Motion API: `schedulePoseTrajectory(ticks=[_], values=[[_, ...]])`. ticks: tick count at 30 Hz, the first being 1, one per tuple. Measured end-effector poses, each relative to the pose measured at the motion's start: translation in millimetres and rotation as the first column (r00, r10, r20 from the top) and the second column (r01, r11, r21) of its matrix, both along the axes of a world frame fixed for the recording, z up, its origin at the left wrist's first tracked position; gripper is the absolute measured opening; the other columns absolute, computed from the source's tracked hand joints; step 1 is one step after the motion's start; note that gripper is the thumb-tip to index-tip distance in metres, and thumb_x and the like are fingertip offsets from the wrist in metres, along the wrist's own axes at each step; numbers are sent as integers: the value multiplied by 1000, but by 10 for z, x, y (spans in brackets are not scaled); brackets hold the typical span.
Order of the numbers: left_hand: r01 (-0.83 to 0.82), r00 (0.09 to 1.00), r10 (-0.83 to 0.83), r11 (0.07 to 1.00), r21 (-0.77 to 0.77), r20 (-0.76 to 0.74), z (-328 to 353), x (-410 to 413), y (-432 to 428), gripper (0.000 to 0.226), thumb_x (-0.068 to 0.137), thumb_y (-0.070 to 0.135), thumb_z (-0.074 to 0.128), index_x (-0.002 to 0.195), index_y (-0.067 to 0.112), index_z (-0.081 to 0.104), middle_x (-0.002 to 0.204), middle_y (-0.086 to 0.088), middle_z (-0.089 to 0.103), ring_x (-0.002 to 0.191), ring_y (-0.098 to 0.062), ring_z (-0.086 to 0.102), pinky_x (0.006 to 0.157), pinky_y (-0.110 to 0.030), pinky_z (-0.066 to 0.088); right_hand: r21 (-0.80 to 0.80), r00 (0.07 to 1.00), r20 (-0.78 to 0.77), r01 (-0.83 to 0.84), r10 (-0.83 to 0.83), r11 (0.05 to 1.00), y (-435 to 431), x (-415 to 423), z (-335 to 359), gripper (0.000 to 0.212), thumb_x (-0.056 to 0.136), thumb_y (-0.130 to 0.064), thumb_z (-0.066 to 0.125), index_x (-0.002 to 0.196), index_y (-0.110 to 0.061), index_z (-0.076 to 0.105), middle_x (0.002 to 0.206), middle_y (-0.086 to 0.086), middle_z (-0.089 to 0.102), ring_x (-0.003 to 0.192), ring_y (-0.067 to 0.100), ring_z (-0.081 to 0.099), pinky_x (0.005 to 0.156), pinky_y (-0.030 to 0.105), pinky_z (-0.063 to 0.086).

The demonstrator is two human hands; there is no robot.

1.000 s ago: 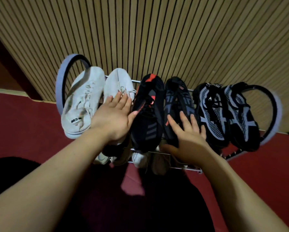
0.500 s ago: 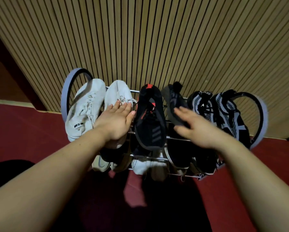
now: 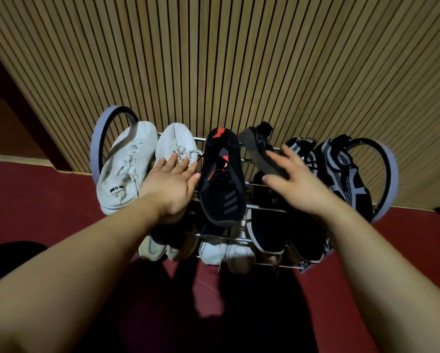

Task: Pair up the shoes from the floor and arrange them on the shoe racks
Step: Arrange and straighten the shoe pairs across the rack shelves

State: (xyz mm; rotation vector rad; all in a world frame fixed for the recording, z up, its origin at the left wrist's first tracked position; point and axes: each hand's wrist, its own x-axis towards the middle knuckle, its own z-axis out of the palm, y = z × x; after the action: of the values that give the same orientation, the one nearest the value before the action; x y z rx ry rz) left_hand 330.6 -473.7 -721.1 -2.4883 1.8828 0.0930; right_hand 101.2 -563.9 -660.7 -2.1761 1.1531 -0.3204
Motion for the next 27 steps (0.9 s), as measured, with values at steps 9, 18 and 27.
schedulePoseTrajectory(ticks=[9,18,27], values=[[-7,1000,7,1000,3,-20,11,-1,1,54,101,40,7,151,21,9,159,2,8,147,-18,-4,119,-36,-3,214,995,-78,-37,55,976,-170,125,-191,66,81,-51,65,135,-35,31,151,2,19,140,22,21,116,42,22],[19,982,-15,1000,21,-187,97,67,-18,52,102,38,11,151,19,13,158,4,13,146,-16,-2,119,-32,0,213,914,-91,406,-396,889,-383,556,-346,91,67,-57,68,138,-30,17,136,9,43,127,36,38,107,45,33],[-337,606,-41,891,-303,-795,279,166,60,54,102,35,21,151,25,0,158,8,-4,145,-7,-1,107,-14,-1,-5,988,-107,-109,108,994,-499,507,357,100,69,-29,80,144,-33,14,141,6,35,132,27,28,112,47,26]])
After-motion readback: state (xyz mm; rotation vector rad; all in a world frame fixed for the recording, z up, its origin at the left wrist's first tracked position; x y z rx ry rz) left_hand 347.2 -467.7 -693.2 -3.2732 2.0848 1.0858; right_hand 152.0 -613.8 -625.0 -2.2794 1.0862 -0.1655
